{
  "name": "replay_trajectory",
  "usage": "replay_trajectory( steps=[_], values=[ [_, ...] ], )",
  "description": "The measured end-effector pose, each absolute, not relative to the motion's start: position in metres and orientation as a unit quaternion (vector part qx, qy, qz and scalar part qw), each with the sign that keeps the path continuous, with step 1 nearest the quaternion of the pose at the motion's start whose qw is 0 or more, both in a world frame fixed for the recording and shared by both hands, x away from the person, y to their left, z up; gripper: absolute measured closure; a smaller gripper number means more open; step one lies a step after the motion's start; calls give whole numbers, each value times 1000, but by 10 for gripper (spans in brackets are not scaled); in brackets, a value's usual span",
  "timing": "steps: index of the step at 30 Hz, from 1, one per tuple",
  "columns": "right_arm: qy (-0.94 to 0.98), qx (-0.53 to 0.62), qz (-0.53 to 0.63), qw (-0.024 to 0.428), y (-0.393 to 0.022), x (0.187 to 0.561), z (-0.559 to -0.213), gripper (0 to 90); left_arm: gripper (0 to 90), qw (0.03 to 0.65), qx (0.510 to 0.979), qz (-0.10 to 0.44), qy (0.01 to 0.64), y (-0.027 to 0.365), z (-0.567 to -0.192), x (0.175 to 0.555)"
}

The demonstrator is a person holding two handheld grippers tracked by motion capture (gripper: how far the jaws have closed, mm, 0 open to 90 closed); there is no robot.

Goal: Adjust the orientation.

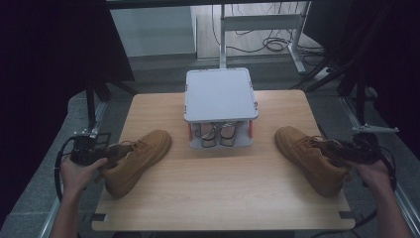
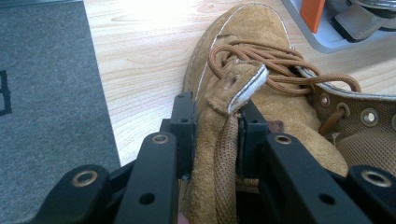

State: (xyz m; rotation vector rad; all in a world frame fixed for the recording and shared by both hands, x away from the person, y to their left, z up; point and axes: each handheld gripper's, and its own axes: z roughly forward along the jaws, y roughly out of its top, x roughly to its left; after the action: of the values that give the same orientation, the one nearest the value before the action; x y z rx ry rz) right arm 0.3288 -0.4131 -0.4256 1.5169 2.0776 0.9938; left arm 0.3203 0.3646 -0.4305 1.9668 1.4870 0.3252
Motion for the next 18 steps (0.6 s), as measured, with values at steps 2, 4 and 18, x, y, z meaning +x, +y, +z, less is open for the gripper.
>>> replay_trajectory(
  steps=[2,4,18],
  values=[
    [738,547,351,185,-414,330,-427,650,722,321,749,123,567,364,-430,321],
    [740,553,337,182,-412,332,-428,687,698,322,750,124,565,364,-430,321],
    [726,571,333,191,-409,332,-431,783,771,285,760,125,571,352,-438,330]
  ],
)
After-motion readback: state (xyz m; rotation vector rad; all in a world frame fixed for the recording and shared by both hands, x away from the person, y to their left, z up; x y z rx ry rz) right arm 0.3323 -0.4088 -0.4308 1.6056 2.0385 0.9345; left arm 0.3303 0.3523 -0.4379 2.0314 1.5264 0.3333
